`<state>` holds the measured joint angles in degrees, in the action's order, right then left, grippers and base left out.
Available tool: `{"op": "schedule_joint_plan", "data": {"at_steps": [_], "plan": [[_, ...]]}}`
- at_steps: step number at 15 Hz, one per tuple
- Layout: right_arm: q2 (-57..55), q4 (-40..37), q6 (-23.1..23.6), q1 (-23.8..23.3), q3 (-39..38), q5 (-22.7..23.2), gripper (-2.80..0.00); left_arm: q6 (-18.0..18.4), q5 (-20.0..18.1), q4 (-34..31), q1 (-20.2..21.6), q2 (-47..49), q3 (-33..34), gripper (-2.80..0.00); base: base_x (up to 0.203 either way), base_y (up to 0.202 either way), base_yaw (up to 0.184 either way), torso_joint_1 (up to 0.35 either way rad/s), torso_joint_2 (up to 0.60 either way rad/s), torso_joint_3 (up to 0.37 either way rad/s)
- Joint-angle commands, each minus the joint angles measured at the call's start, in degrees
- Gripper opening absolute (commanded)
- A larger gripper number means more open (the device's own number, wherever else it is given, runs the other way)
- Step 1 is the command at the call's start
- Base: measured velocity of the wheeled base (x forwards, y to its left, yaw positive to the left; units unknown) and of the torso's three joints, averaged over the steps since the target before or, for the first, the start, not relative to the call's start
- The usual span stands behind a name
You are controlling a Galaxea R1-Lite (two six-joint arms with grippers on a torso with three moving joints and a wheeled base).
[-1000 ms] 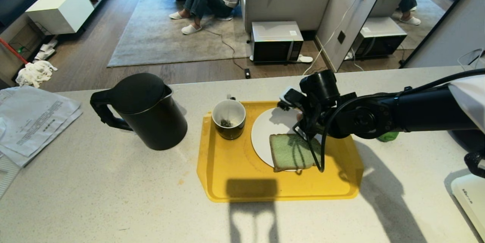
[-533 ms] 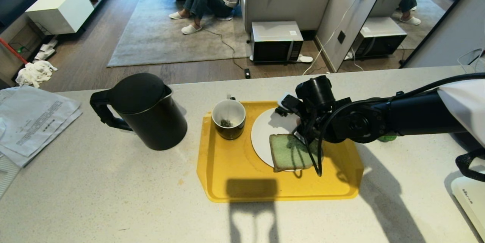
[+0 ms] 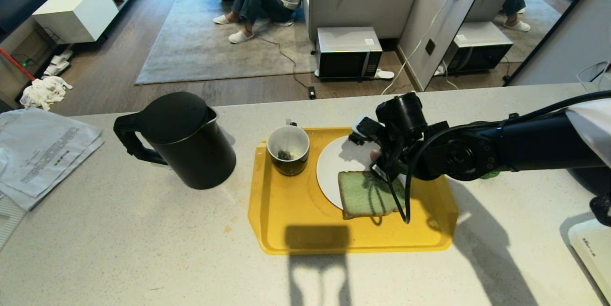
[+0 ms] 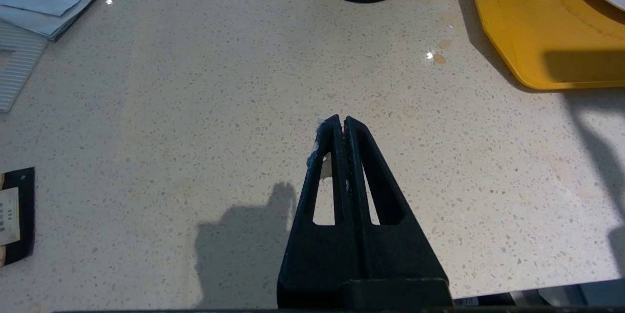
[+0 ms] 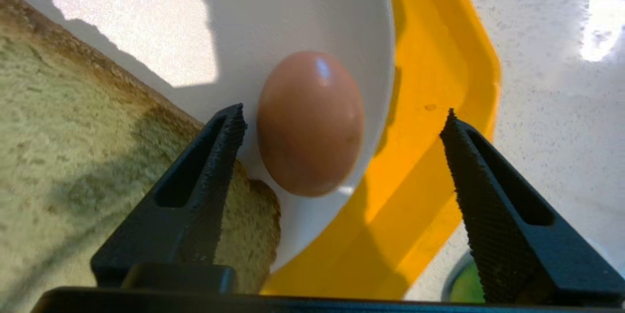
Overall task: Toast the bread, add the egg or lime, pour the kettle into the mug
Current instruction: Put the egg in the bowl, then pick up the kettle
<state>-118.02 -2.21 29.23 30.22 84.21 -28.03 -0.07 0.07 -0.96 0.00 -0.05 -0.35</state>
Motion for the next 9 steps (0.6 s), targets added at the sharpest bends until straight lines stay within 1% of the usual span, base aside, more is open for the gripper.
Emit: {"op": "schedule_joint_plan", "data": {"at_steps": [1,4,7,8,9], "plan": [[5.05,0.05,0.03,0.74,-1.71,0.06,0.0,-0.01,0.01,0.0,0.0,-0.04,0.0,-2.8,0.0,0.0,0.0,0.0,0.0,0.0],[12.17,0.09,-1.56,1.58,-3.19,0.14,0.0,-0.01,0.01,0.0,0.0,-0.04,0.0,-2.8,0.0,0.0,0.0,0.0,0.0,0.0],[21.06,0.1,-2.8,0.83,-4.96,0.1,0.0,-0.01,0.01,0.0,0.0,-0.04,0.0,-2.8,0.0,0.0,0.0,0.0,0.0,0.0],[24.77,0.05,-3.54,0.29,-6.33,0.12,-2.8,-0.01,0.01,0.0,0.0,-0.04,0.0,-2.8,0.0,0.0,0.0,0.0,0.0,0.0],[28.5,0.0,-4.27,-0.5,-8.01,0.14,-2.8,-0.01,0.01,0.0,0.0,-0.04,0.0,-2.8,0.0,0.0,0.0,0.0,0.0,0.0]]}}
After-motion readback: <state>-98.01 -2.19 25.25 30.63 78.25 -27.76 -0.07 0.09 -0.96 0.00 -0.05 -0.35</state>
